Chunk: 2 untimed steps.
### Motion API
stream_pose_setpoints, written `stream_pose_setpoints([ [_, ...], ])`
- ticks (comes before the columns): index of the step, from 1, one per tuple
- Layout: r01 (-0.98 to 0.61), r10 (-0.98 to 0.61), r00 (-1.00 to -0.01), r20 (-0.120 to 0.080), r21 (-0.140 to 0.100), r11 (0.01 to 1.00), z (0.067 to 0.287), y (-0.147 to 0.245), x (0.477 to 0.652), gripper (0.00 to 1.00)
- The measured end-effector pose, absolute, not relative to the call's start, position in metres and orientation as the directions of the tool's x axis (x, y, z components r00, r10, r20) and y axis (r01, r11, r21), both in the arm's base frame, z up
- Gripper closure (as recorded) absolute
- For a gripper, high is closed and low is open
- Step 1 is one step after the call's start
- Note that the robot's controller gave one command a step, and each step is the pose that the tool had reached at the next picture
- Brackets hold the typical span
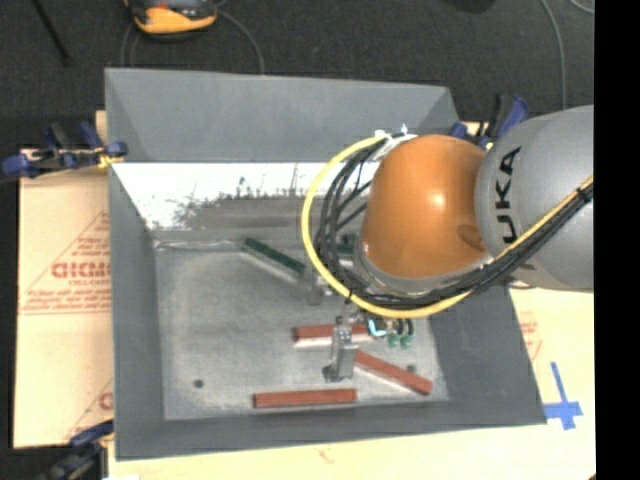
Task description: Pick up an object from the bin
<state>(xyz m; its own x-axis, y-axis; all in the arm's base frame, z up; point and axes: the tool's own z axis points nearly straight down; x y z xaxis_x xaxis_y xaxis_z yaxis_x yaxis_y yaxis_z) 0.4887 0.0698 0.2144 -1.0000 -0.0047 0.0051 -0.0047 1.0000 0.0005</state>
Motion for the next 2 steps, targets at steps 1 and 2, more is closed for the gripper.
stream_pose_setpoints([
  [1,-0.002,-0.002,-1.000,-0.003,0.001,1.000,0.219,0.069,0.490,0.00],
  [2,-0.065,-0.065,-0.998,-0.010,0.000,0.998,0.157,0.055,0.512,0.00],
])
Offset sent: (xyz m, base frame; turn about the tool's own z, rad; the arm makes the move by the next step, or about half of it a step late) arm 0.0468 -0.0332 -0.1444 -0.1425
